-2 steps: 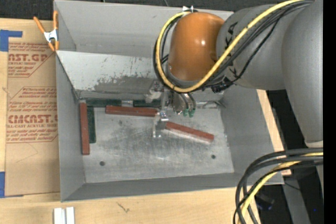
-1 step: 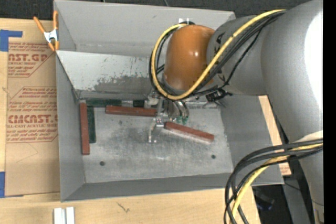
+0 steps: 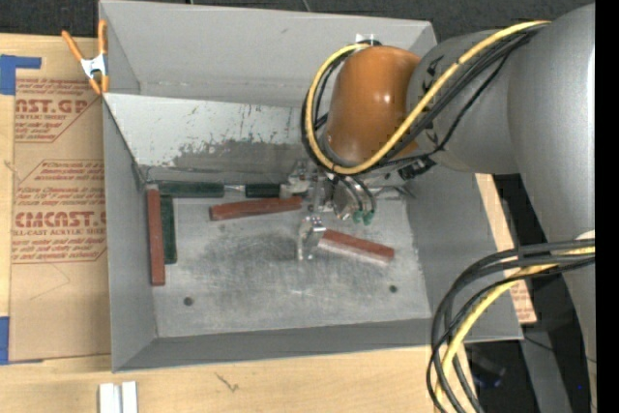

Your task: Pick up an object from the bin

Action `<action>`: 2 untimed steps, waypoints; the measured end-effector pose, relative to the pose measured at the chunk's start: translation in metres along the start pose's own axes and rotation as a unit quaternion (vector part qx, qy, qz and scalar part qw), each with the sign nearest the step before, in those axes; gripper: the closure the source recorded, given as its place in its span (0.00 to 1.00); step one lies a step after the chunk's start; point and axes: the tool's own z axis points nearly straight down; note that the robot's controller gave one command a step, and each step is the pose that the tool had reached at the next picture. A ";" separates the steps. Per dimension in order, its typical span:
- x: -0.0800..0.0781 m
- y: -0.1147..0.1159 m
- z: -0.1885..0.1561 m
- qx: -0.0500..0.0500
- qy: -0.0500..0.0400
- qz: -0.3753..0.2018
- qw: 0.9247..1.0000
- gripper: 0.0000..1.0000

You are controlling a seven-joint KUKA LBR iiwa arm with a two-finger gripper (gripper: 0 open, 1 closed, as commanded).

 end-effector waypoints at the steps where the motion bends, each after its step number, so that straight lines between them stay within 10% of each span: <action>1: 0.002 -0.012 0.016 -0.001 -0.017 0.013 1.000 0.00; 2: 0.025 -0.058 0.017 0.002 -0.007 0.126 0.992 1.00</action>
Offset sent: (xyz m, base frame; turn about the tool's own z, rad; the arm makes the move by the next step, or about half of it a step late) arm -0.0256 -0.0598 -0.0229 0.2512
